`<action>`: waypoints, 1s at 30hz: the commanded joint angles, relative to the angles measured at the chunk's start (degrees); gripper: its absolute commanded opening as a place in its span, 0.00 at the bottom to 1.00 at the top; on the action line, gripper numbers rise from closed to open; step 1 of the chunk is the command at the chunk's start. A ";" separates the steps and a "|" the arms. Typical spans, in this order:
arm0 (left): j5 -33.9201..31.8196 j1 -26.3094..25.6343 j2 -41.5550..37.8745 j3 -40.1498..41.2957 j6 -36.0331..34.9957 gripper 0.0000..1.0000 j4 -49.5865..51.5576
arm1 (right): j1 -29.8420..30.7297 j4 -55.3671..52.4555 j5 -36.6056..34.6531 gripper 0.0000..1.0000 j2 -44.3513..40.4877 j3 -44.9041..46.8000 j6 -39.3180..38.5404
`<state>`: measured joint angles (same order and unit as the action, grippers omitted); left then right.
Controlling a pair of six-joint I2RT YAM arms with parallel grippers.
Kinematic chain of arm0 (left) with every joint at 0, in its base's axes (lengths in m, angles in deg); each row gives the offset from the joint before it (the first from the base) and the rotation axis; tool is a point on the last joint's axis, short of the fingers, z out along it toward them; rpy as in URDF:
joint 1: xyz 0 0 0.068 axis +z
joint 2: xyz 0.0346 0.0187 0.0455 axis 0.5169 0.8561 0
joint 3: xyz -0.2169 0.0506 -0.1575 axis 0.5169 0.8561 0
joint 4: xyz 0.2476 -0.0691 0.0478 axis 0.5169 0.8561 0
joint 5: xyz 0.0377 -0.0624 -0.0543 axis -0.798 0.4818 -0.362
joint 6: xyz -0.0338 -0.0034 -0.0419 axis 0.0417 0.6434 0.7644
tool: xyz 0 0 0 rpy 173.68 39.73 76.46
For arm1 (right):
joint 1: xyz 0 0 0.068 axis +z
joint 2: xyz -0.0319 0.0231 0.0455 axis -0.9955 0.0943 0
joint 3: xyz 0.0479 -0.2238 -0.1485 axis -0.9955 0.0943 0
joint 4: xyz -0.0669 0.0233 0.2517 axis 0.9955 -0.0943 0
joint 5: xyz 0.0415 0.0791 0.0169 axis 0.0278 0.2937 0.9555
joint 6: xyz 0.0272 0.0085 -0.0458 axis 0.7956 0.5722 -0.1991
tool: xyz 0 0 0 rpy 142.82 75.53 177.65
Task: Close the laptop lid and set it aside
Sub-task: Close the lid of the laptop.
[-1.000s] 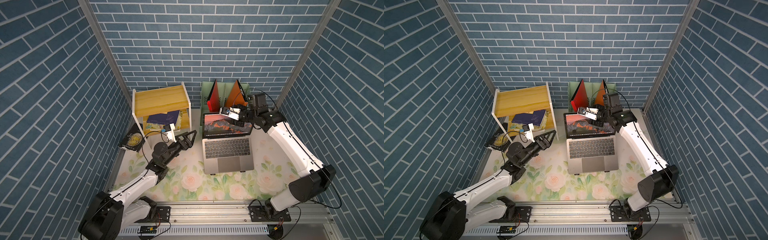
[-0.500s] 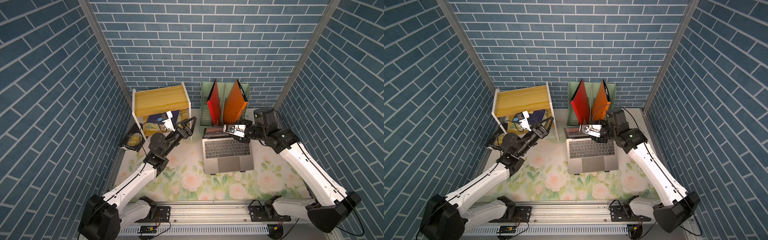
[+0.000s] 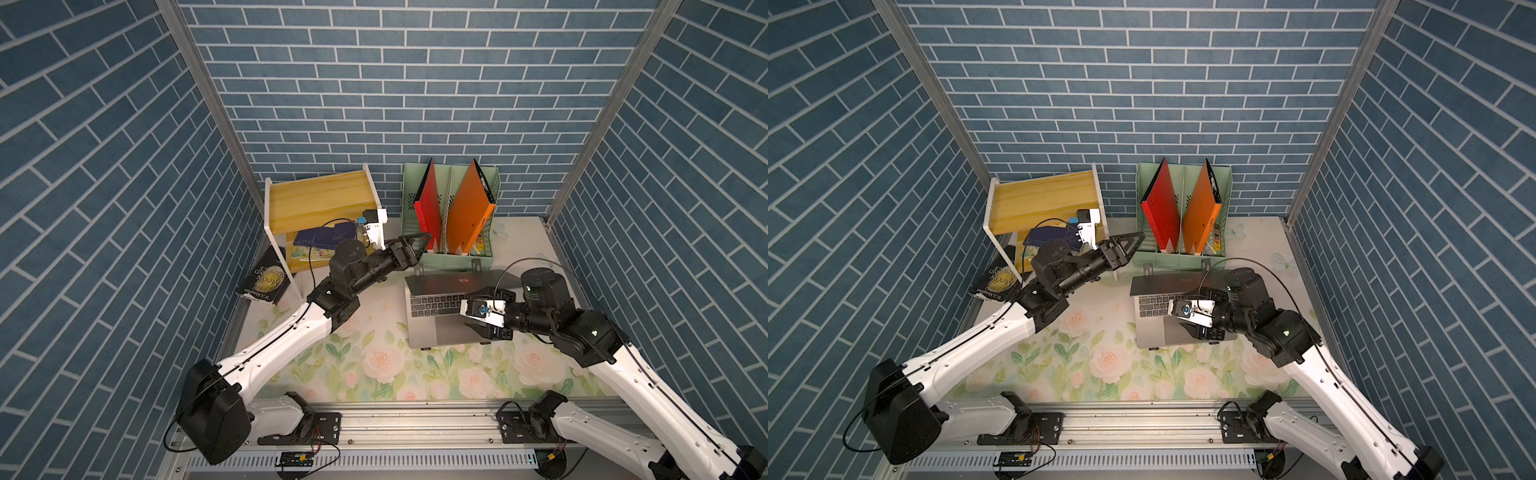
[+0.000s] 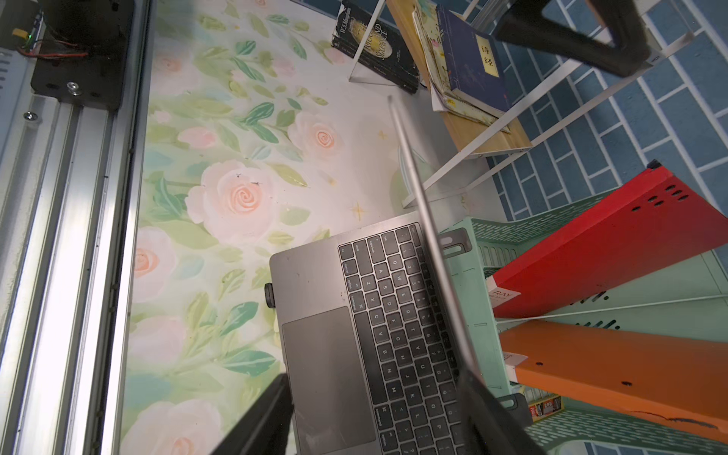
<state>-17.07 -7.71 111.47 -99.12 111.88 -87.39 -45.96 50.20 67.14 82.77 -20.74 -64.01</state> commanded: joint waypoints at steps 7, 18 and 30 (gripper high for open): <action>-6.16 -3.01 3.53 -1.20 -4.66 0.86 -1.05 | 0.23 33.55 2.04 0.80 -6.92 6.18 43.41; -10.88 -3.06 3.48 2.22 -3.88 0.86 -11.04 | -0.20 10.72 -16.83 0.00 11.81 -13.51 76.09; -10.38 -3.01 3.34 2.71 -6.03 0.87 -8.32 | -0.23 -5.73 -18.32 0.00 24.43 -24.53 70.78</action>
<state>-27.40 -10.53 115.43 -96.74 107.84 -96.20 -46.13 49.87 49.50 106.51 -43.08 7.95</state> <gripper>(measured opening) 0.869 0.038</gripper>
